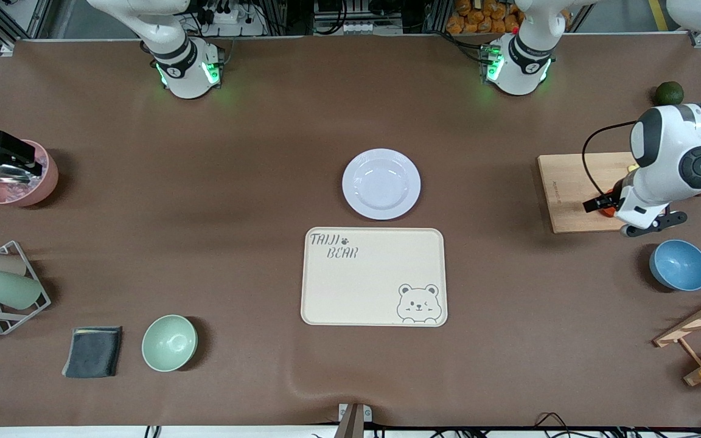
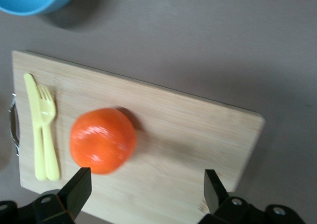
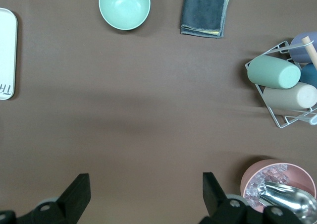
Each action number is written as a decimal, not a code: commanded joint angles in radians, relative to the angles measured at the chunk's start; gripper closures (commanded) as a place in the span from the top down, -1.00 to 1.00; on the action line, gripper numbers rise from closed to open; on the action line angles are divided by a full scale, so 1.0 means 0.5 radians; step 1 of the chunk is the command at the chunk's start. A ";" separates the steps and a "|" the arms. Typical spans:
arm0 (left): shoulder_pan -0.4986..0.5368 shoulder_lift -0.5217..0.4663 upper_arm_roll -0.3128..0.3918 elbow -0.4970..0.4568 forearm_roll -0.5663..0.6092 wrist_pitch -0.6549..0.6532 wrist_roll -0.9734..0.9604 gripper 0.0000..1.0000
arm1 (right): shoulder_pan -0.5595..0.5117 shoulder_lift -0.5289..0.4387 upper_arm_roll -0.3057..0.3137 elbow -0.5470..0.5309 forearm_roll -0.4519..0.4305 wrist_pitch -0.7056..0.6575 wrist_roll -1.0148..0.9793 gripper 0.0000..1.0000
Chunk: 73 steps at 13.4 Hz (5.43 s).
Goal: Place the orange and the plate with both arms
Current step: 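Lower the left gripper and grasp the orange, then carry the orange with the left gripper while the right gripper advances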
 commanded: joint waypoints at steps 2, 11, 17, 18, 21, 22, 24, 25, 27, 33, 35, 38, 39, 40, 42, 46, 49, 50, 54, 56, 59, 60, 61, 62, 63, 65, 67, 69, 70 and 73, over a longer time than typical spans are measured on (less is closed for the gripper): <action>0.102 -0.060 -0.017 -0.170 0.132 0.228 -0.032 1.00 | 0.007 0.005 0.005 -0.004 0.014 -0.006 0.025 1.00; 0.289 0.066 -0.029 -0.244 0.271 0.581 -0.142 1.00 | 0.016 0.029 0.005 -0.004 0.020 0.007 0.034 1.00; 0.298 0.143 -0.026 -0.256 0.295 0.655 -0.146 1.00 | -0.024 0.032 0.002 -0.053 0.103 -0.012 0.034 1.00; 0.299 0.146 -0.026 -0.256 0.298 0.655 -0.143 1.00 | -0.033 0.032 0.002 -0.060 0.130 -0.012 0.034 1.00; 0.299 0.149 -0.026 -0.262 0.298 0.655 -0.140 1.00 | -0.051 0.032 -0.001 -0.050 0.136 -0.009 0.013 1.00; 0.295 0.149 -0.026 -0.274 0.304 0.658 -0.139 1.00 | -0.073 0.032 -0.001 -0.053 0.143 -0.012 0.004 1.00; 0.299 0.140 -0.023 -0.287 0.307 0.652 -0.121 -0.78 | -0.079 0.035 -0.001 -0.060 0.143 -0.021 0.004 1.00; 0.299 0.122 -0.023 -0.296 0.307 0.652 -0.115 -0.97 | -0.073 0.044 -0.001 -0.057 0.146 -0.018 0.004 1.00; 0.299 0.055 -0.026 -0.308 0.326 0.643 -0.106 -0.98 | -0.079 0.048 -0.004 -0.057 0.146 -0.027 0.004 1.00; 0.292 -0.151 -0.271 -0.241 0.286 0.532 -0.151 -0.98 | -0.085 0.051 -0.001 -0.057 0.149 -0.042 0.001 1.00; 0.289 -0.142 -0.424 -0.125 0.280 0.386 -0.289 -0.99 | -0.085 0.054 -0.001 -0.060 0.152 -0.042 0.001 1.00; 0.283 -0.087 -0.639 0.099 0.078 0.165 -0.391 -1.00 | -0.079 0.075 0.002 -0.063 0.155 -0.039 0.004 1.00; 0.280 -0.063 -0.692 0.170 0.011 0.103 -0.397 -1.00 | -0.079 0.075 0.002 -0.063 0.176 -0.039 0.004 1.00; 0.277 -0.023 -0.726 0.237 -0.011 0.054 -0.421 -1.00 | -0.079 0.075 0.002 -0.060 0.195 -0.042 0.007 1.00; 0.262 0.057 -0.784 0.363 -0.018 0.020 -0.486 -1.00 | -0.079 0.075 0.002 -0.060 0.201 -0.042 0.007 1.00; -0.038 0.173 -0.815 0.590 -0.149 -0.118 -0.737 -1.00 | -0.079 0.087 0.002 -0.063 0.213 -0.042 0.007 1.00; -0.278 0.357 -0.818 0.786 -0.168 -0.128 -1.038 -1.00 | -0.079 0.100 0.002 -0.066 0.235 -0.042 0.007 1.00; -0.351 0.431 -0.818 0.866 -0.168 -0.128 -1.120 -1.00 | -0.079 0.103 0.002 -0.066 0.241 -0.045 0.007 1.00; -0.649 0.756 -0.806 1.237 -0.147 -0.128 -1.480 -1.00 | -0.070 0.121 0.005 -0.075 0.250 -0.058 0.019 1.00; -0.759 0.922 -0.796 1.388 -0.140 -0.128 -1.566 -1.00 | -0.061 0.139 0.002 -0.111 0.332 -0.058 0.022 1.00; -0.894 1.042 -0.720 1.480 -0.147 -0.121 -1.594 -1.00 | -0.076 0.158 0.002 -0.246 0.550 -0.018 0.028 1.00; -0.947 1.057 -0.677 1.490 -0.150 -0.106 -1.597 -1.00 | -0.082 0.170 0.002 -0.308 0.660 0.009 0.028 1.00; -0.993 1.079 -0.631 1.520 -0.153 -0.100 -1.597 -1.00 | -0.079 0.170 0.002 -0.363 0.716 0.037 0.028 1.00; -1.023 1.088 -0.622 1.529 -0.150 -0.100 -1.615 -1.00 | -0.064 0.170 0.002 -0.415 0.735 0.089 0.028 1.00; -1.048 1.094 -0.619 1.530 -0.144 -0.100 -1.649 -1.00 | -0.033 0.173 0.002 -0.476 0.768 0.156 0.028 1.00; -1.070 1.106 -0.609 1.533 -0.143 -0.100 -1.658 -1.00 | 0.004 0.182 0.002 -0.572 0.866 0.243 0.028 1.00; -1.091 1.073 -0.615 1.511 -0.140 -0.130 -1.661 -1.00 | 0.025 0.179 0.002 -0.587 0.879 0.271 0.031 1.00; -1.171 1.067 -0.619 1.505 -0.156 -0.271 -1.728 -1.00 | 0.025 0.179 0.002 -0.587 0.879 0.267 0.028 1.00; -1.195 1.057 -0.625 1.487 -0.153 -0.326 -1.783 -1.00 | 0.025 0.179 -0.001 -0.590 0.879 0.264 0.031 1.00; -1.232 0.953 -0.673 1.349 -0.159 -0.492 -1.879 -1.00 | 0.025 0.183 0.002 -0.593 0.879 0.267 0.031 1.00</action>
